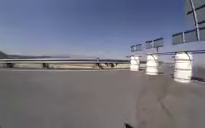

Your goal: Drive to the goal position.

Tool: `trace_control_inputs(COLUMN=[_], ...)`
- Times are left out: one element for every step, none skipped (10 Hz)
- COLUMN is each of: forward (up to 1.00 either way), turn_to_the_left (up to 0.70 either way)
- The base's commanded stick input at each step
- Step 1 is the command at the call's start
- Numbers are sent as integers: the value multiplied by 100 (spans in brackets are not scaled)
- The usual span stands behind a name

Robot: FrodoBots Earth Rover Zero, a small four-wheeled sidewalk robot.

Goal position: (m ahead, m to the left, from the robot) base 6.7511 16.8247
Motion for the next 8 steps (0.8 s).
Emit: trace_control_inputs(forward=[0, 0, 0, 0, 0, 0, 0, 0], turn_to_the_left=[45, 45, 45, 45, 45, 45, 45, 45])
